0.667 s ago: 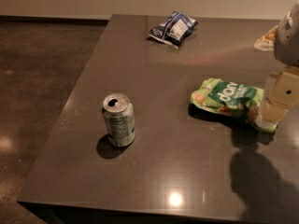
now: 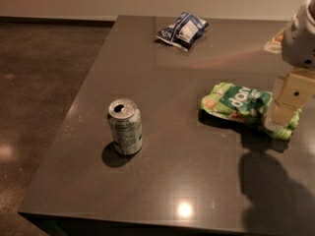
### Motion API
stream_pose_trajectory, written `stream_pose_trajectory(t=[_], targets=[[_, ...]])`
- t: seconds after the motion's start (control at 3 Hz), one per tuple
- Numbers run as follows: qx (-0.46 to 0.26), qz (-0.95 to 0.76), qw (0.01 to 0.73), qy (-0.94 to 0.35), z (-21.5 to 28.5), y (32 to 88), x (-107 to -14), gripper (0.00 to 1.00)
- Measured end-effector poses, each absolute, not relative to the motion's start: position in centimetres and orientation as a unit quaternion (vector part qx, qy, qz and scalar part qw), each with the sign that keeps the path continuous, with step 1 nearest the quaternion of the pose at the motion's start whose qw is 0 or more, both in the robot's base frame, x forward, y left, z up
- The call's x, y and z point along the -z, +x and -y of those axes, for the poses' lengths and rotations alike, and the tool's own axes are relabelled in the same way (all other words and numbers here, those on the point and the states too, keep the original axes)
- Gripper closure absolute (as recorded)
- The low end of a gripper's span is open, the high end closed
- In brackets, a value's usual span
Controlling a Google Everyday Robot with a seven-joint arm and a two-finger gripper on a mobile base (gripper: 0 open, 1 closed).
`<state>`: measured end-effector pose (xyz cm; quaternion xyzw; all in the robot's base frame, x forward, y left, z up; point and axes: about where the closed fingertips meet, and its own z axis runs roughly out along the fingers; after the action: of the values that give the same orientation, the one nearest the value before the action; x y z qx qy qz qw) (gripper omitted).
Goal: Move green rice chip bag near 7up can
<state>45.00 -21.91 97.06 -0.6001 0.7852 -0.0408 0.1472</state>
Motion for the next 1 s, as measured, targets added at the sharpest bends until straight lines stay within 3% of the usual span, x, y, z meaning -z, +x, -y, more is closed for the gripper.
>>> stream_pose_trajectory(t=[1.0], targets=[[0.047,-0.807,0.118,-0.576,24.8,50.0,-92.2,0.0]])
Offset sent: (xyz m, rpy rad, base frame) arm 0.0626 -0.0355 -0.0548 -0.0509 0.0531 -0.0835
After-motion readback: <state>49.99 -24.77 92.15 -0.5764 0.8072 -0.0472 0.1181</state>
